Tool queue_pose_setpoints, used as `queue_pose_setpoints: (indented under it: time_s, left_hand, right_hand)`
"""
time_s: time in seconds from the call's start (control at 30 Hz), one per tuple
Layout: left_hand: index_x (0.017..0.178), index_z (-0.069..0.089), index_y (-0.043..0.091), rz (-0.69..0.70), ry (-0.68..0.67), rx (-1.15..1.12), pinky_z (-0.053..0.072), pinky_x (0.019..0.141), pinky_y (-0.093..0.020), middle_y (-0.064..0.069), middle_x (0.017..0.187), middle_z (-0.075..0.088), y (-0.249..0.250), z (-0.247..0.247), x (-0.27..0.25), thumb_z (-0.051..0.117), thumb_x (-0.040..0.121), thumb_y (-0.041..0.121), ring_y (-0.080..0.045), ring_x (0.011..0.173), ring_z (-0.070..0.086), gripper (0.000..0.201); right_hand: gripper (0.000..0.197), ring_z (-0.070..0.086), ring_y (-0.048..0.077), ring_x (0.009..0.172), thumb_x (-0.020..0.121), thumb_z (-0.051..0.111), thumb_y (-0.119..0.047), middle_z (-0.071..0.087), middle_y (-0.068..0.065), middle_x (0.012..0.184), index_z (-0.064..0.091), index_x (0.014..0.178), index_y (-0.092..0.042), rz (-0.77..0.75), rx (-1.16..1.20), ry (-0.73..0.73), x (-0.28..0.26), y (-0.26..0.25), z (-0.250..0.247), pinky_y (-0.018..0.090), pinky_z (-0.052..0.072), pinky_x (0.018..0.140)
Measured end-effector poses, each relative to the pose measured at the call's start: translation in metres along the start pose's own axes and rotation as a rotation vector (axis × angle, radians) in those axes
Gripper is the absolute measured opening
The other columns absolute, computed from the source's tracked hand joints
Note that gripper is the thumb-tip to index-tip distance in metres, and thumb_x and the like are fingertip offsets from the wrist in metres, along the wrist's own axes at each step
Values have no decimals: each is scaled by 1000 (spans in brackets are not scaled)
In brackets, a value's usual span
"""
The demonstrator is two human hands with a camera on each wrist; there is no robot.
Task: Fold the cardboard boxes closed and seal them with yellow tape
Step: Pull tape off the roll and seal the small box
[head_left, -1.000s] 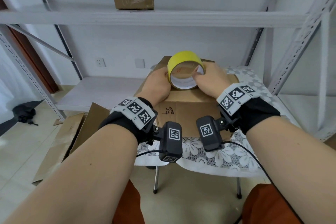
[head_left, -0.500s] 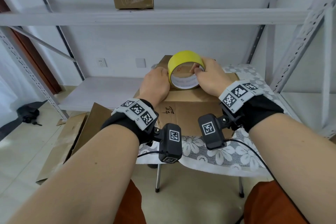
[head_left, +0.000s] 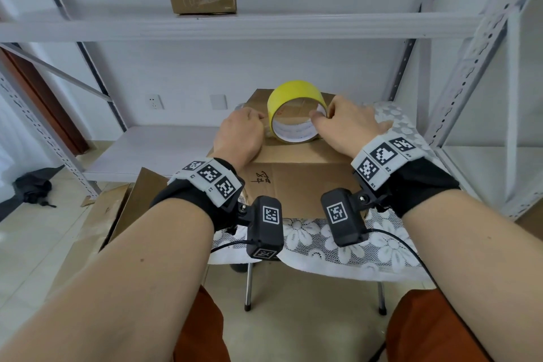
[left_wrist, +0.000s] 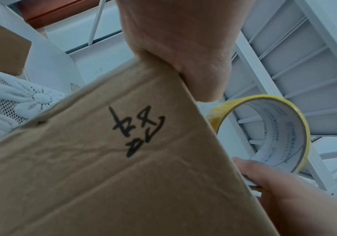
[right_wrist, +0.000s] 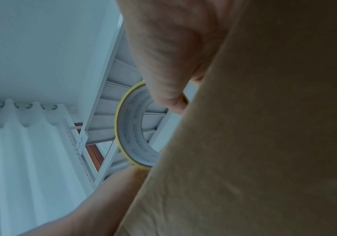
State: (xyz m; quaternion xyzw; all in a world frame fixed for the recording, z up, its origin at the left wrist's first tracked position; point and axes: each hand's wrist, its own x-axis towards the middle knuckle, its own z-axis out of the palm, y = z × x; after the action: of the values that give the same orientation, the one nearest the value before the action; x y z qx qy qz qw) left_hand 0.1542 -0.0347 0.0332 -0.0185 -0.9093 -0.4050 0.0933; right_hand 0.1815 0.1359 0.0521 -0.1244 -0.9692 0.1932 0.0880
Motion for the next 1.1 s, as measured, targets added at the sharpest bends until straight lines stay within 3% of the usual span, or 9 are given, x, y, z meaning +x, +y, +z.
queue_pose_setpoints:
  time_s: [0.1,0.2,0.33,0.53,0.6,0.77,0.93,1.1]
  left_hand:
    - [124,62,8,1,-8,8,35,99,-33,-12,134,56,2,-1,-2,29,102,10,-30,124,48,39]
    - [122,63,10,-2,6,0,36,99,-33,-11,132,58,0,0,-1,30,101,11,-29,122,49,40]
    - [121,65,12,-3,7,-14,38,101,-34,-10,133,58,-2,1,1,30,101,12,-29,122,50,40]
    - [118,64,18,-31,8,-9,41,90,-33,-7,125,61,-7,4,4,37,99,23,-27,114,53,34]
    - [117,65,20,-25,11,-10,40,86,-30,-5,122,62,-9,5,4,41,96,23,-25,112,54,32]
    - [120,64,20,-16,13,-11,36,86,-28,-5,126,60,-8,4,3,39,96,19,-25,116,52,34]
    - [118,64,21,-18,12,-10,37,88,-29,-5,127,60,-10,4,4,39,96,18,-25,118,52,34]
    - [116,64,22,-29,19,-17,42,89,-33,-3,119,63,-7,5,3,42,98,31,-25,112,55,29]
  right_hand:
    - [35,37,32,126,96,33,-44,53,12,123,46,113,-16,-42,16,-21,-2,-3,0,51,27,98]
    - [28,37,32,126,98,32,-35,52,14,124,45,113,-15,-66,29,-35,-4,-5,-1,50,29,97]
    - [14,44,37,117,96,32,-30,53,16,122,42,101,-21,-73,104,-35,-2,0,-2,51,33,99]
    - [16,48,32,111,94,40,-32,57,8,104,48,91,-19,-67,132,6,-5,-1,-1,47,35,95]
    - [24,48,29,111,90,48,-39,55,4,98,54,98,-17,-68,101,8,-7,0,-2,45,34,90]
    - [21,41,31,123,96,39,-29,56,11,119,50,107,-16,-84,94,-19,-7,-1,-4,47,31,98]
    - [21,47,34,115,96,36,-21,56,9,114,44,115,-15,-135,245,-32,-4,2,-5,53,34,101]
    - [22,54,35,109,92,36,-15,62,11,111,48,111,-13,-160,364,-13,-1,4,-5,57,37,98]
